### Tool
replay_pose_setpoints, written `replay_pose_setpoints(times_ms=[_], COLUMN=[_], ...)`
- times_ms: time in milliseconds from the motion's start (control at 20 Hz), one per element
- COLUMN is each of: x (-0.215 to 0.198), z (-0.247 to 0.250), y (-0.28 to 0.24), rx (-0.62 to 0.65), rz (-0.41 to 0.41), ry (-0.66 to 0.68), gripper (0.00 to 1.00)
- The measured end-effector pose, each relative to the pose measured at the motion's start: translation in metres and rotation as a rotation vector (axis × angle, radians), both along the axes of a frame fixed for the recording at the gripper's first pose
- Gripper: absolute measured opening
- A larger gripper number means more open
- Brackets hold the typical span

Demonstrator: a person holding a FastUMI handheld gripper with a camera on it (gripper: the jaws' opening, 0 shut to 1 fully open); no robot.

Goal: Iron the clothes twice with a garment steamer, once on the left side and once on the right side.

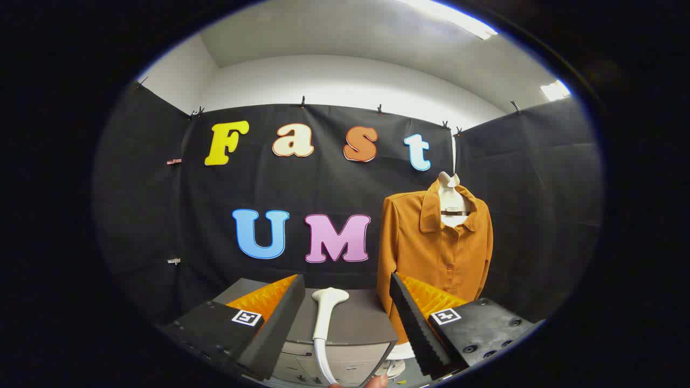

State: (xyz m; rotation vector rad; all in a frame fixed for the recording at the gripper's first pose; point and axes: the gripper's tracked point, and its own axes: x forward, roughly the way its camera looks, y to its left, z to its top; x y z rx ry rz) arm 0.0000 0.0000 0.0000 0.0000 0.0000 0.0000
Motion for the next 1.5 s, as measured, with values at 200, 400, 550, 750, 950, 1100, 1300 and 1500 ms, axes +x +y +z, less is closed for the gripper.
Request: replay_pose_setpoints(times_ms=[200,400,550,750,950,1100,1300,1500], x=[0.002,0.003,0.002,0.0,-0.002,-0.001,0.007,0.031], z=[-0.007,-0.008,0.0,0.001,0.0,-0.004,-0.021,-0.053], y=[0.004,0.004,0.005,0.006,0.008,0.009,0.016,0.031], rx=[0.0,0.015,0.009,0.002,-0.006,0.004,0.013,0.009], rz=[0.009,0.003,0.007,0.008,0.014,0.013,0.024,0.054], ry=[0.014,0.019,0.006,0.002,0.006,0.013,0.058,0.153], gripper=[0.98,0.98,0.98,0.98,0.98,0.98,0.98,0.98])
